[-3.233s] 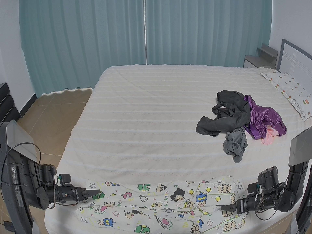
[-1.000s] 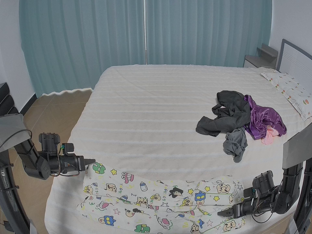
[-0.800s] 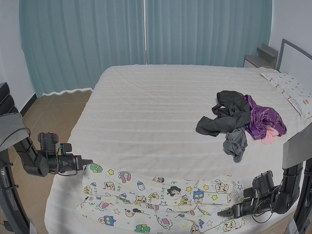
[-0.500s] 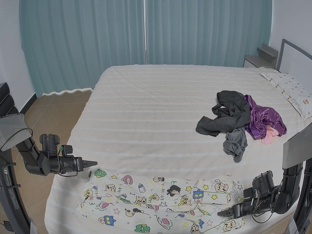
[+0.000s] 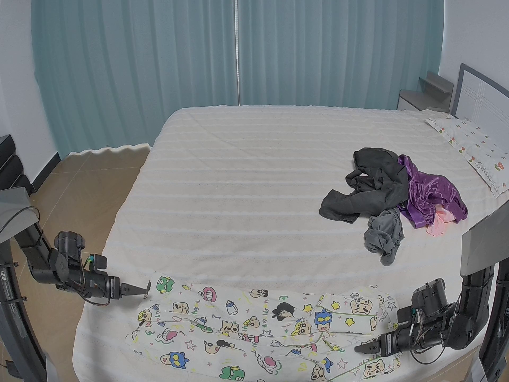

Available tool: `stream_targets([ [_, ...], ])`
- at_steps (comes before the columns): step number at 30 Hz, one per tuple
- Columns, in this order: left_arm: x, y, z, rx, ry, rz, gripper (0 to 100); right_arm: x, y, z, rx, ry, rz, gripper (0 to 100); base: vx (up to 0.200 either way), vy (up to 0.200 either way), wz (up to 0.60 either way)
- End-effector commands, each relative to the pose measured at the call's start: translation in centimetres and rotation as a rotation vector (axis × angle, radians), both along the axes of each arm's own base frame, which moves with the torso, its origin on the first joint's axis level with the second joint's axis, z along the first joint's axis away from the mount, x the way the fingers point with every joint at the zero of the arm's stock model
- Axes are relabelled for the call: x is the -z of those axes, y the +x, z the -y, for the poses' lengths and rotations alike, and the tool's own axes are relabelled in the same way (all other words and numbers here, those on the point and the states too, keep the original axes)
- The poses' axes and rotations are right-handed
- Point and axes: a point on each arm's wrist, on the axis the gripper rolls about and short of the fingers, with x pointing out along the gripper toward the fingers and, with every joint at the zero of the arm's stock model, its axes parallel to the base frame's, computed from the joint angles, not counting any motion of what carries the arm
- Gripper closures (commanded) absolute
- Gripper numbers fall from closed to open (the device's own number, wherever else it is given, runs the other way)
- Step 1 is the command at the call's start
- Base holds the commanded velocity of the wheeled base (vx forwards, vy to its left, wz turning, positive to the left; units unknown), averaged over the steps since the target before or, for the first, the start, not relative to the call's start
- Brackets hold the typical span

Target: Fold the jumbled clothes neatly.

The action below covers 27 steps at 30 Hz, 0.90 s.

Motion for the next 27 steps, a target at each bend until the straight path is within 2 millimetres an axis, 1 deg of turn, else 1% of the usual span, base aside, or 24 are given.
stream_targets([
  [1, -0.9, -1.3, -0.6, 0.037, -0.068, 0.004, 0, 0.1, -0.5, 0.1, -0.001, -0.006, -0.021, 0, 0.0, 0.0, 0.0],
  [8, -0.6, -0.8, 0.1, 0.065, -0.075, 0.007, 0, 0.1, -0.5, 0.1, -0.001, -0.006, -0.019, 0, 0.0, 0.0, 0.0],
  [13, 0.0, -0.3, 1.5, 0.115, -0.076, -0.01, 0, 0.1, -0.5, 0.1, -0.001, -0.006, -0.019, 0, 0.0, 0.0, 0.0],
  [14, 0.0, -0.3, 1.5, 0.115, -0.076, -0.01, 0, 0.1, -0.5, 0.1, -0.001, -0.006, -0.019, 0, 0.0, 0.0, 0.0],
  [15, 0.3, -0.1, 2.0, 0.135, -0.073, -0.014, 0, 0.1, -0.5, 0.1, -0.001, -0.006, -0.019, 0, 0.0, 0.0, 0.0],
  [27, 0.8, -0.4, 3.4, 0.173, -0.012, 0.013, 0, 0.1, -0.5, 0.1, -0.001, -0.006, -0.021, 0, 0.0, 0.0, 0.0],
])
